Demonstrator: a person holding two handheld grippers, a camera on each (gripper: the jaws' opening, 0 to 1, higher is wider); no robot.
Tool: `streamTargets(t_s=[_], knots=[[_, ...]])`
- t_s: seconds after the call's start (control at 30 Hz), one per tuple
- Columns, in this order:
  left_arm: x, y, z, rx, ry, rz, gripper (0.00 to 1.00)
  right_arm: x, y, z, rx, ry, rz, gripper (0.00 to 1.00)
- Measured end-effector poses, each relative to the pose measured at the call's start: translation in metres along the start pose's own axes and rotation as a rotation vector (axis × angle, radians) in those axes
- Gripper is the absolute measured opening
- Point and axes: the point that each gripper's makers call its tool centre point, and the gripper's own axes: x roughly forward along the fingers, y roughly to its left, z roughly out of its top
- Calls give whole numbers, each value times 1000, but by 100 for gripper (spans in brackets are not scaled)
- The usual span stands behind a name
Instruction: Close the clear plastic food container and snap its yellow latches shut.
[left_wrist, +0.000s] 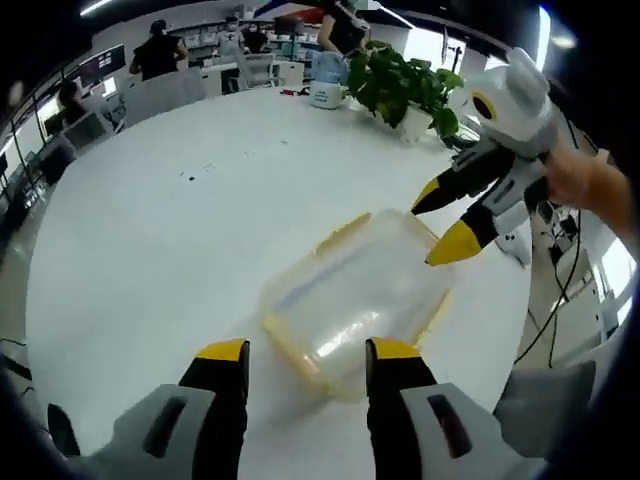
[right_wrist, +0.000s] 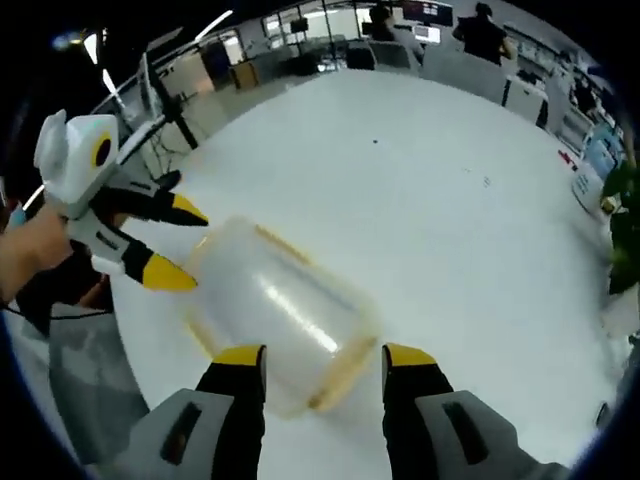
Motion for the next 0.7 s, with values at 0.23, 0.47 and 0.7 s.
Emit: streamTargets(t_s=[0.23,0.47,0.7], knots=[[3,-3,-6,-152,7,-30,47,3,0,-4,123,-1,7,46],[7,-5,-6,-232,3,-63,47,7,1,-7,260,7,42,46],[10,-9,-6,-317,5,-96,43,9,3,-6,266,-6,65,45]])
